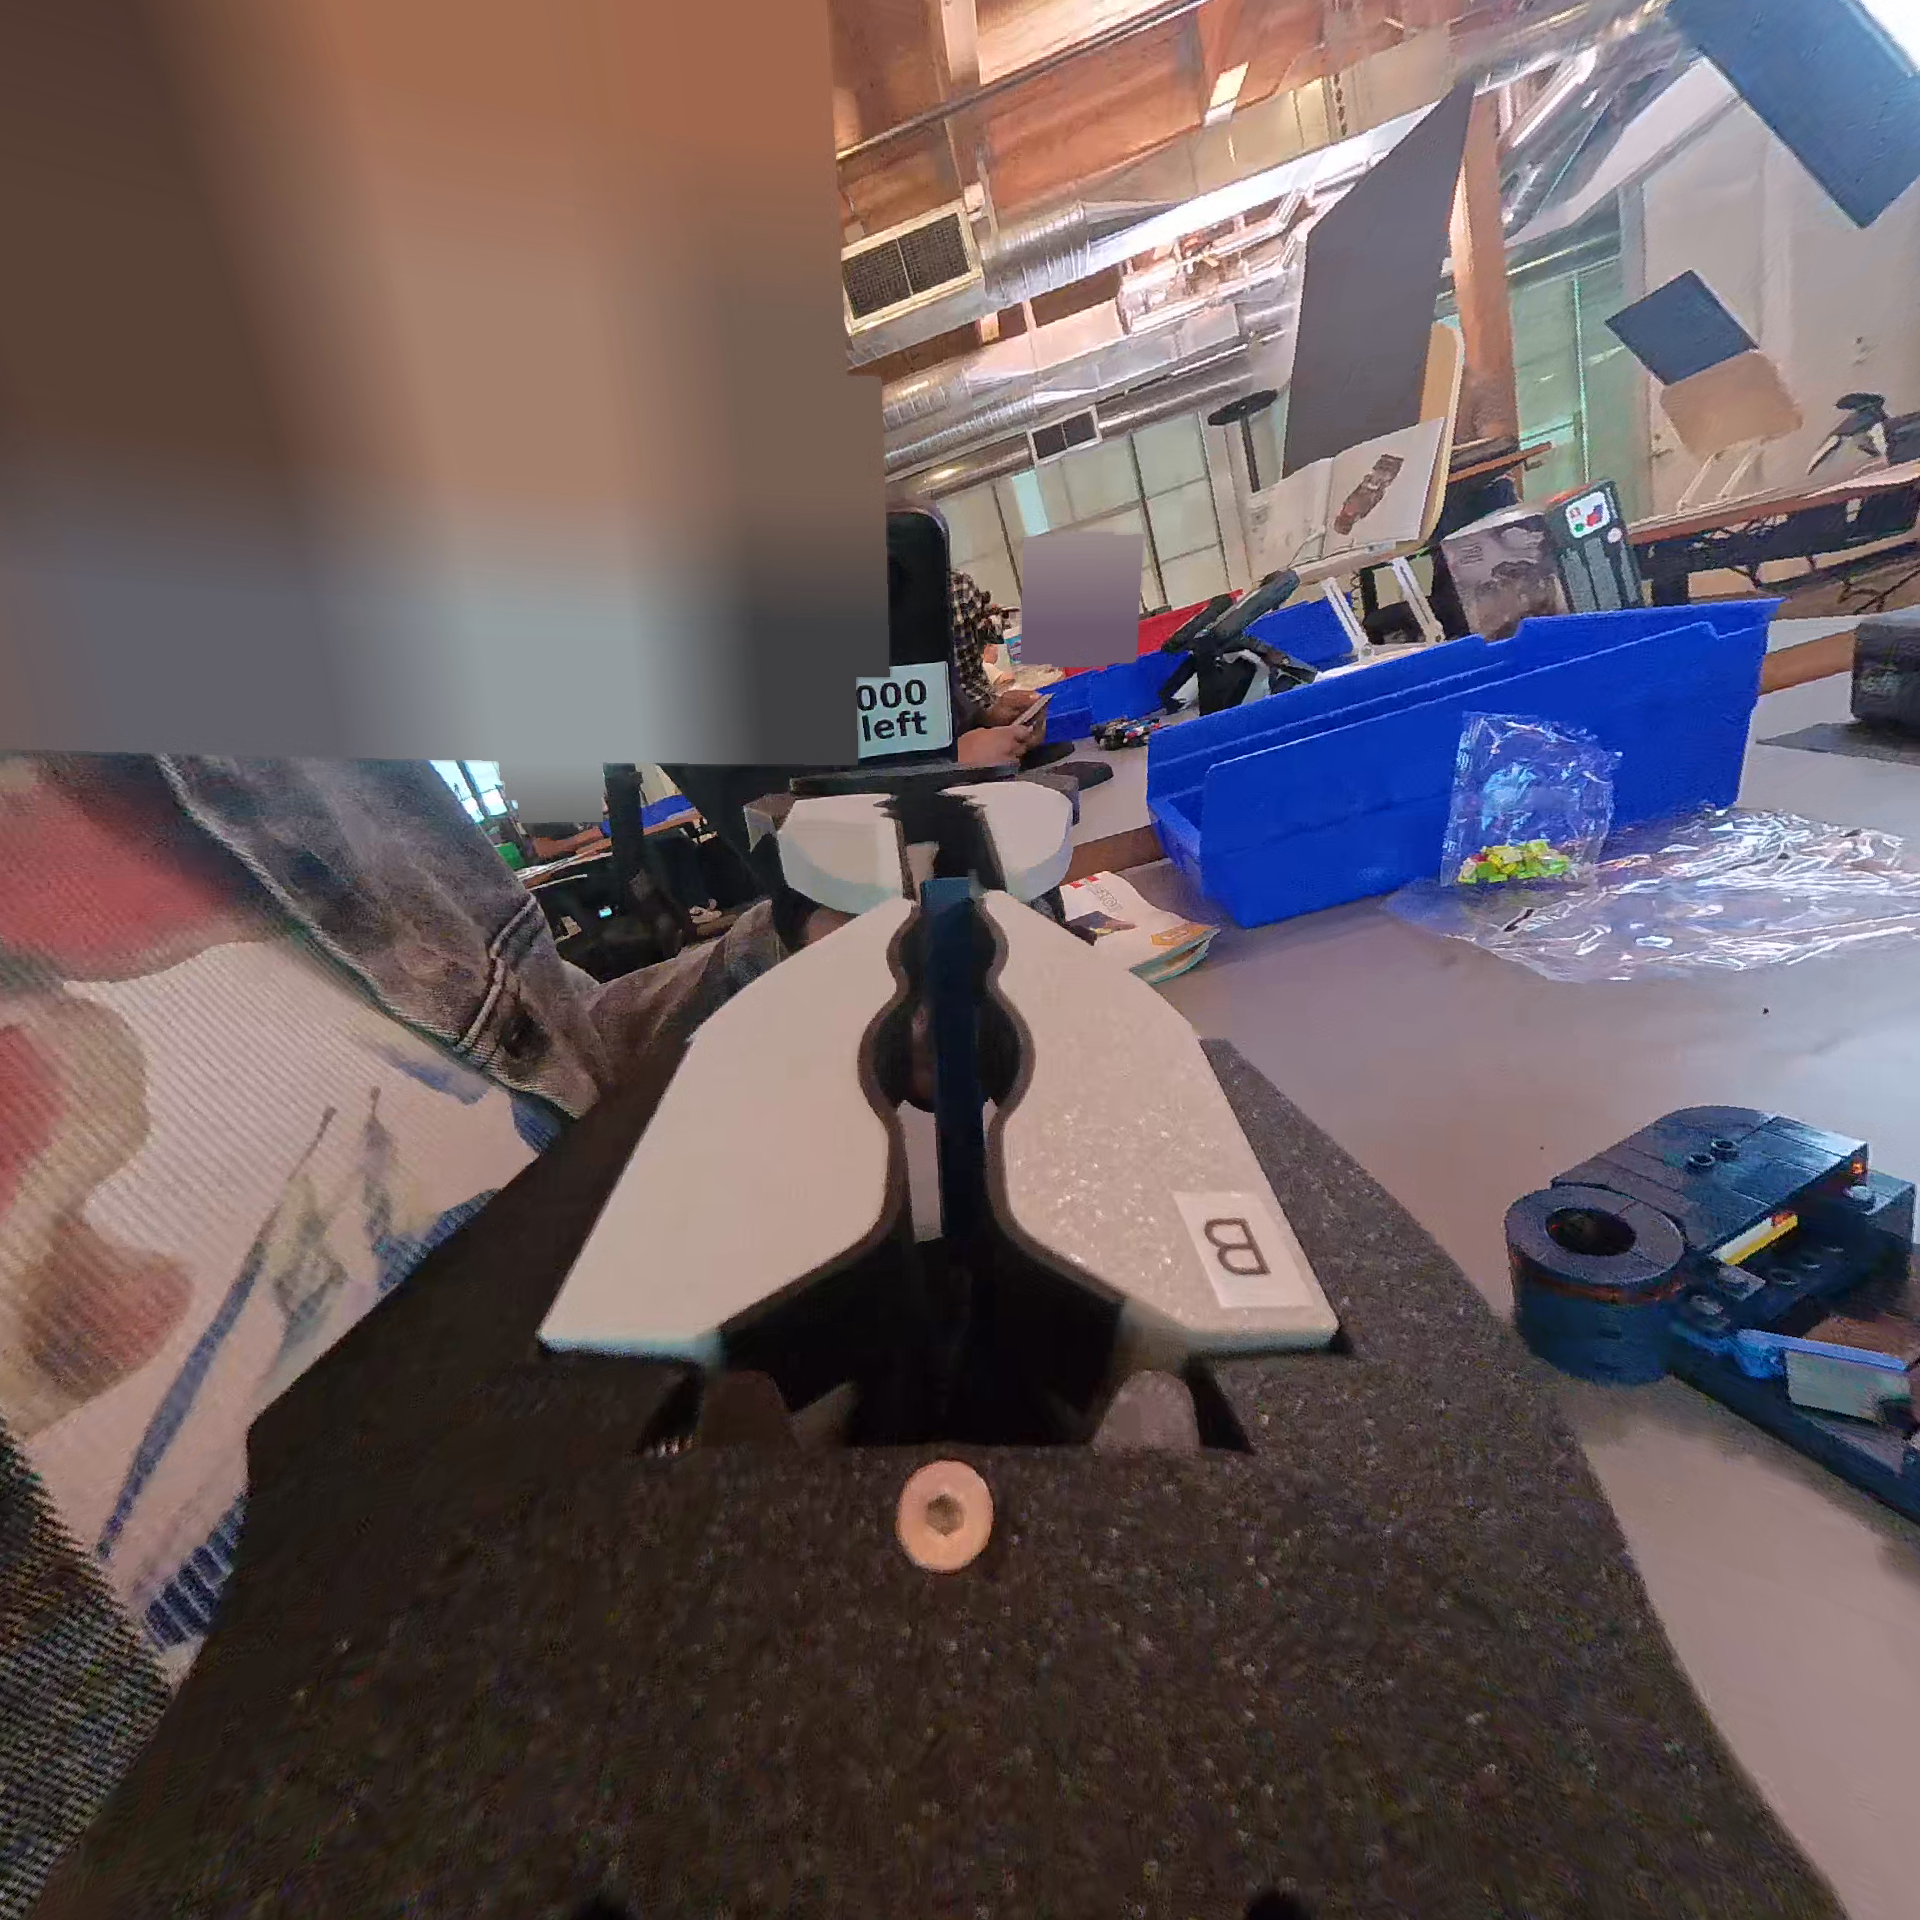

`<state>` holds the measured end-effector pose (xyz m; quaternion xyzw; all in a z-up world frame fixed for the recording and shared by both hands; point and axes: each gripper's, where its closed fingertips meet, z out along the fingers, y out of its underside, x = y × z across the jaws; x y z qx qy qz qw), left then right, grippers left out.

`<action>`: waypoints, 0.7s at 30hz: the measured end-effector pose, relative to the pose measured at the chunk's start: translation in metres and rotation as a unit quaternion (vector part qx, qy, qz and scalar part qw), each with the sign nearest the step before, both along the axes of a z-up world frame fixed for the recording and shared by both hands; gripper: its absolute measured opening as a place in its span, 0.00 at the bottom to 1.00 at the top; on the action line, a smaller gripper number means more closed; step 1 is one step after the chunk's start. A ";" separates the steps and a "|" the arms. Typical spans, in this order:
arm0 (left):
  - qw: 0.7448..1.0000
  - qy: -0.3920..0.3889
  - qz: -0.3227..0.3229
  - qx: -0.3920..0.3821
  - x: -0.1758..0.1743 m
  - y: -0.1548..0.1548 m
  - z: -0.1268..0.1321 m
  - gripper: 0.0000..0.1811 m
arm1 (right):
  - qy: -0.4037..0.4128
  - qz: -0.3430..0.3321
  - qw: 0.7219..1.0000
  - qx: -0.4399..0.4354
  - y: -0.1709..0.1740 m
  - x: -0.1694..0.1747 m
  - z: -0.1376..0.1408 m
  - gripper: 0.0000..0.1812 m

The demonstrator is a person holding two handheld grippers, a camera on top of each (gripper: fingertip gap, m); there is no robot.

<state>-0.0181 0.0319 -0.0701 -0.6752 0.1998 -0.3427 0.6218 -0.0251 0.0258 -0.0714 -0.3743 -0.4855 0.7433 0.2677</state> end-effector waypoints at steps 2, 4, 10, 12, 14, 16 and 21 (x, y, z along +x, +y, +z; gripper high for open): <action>1.000 -0.003 -0.008 0.005 0.001 -0.003 0.001 0.04 | -0.001 0.001 1.000 0.000 -0.002 -0.001 0.000 0.04; 1.000 -0.002 -0.009 0.002 0.000 -0.005 0.000 0.04 | -0.003 0.002 1.000 0.004 -0.003 -0.002 -0.001 0.04; 0.999 -0.041 0.000 -0.006 -0.002 -0.009 0.001 0.04 | 0.019 -0.021 0.999 -0.038 -0.005 -0.004 0.003 0.03; 0.999 -0.043 0.007 -0.024 -0.004 -0.012 -0.003 0.04 | 0.010 -0.037 0.998 -0.043 -0.006 -0.006 -0.001 0.03; 0.998 -0.041 0.014 -0.037 -0.006 -0.013 -0.006 0.04 | 0.007 -0.039 0.997 -0.062 -0.008 -0.008 -0.003 0.04; 0.998 -0.024 0.019 -0.055 -0.012 -0.017 -0.012 0.04 | 0.022 -0.077 0.990 -0.114 0.007 -0.010 -0.001 0.04; 0.988 0.039 0.057 -0.137 -0.035 -0.028 -0.071 0.04 | 0.064 -0.130 0.978 -0.147 0.059 0.007 0.021 0.04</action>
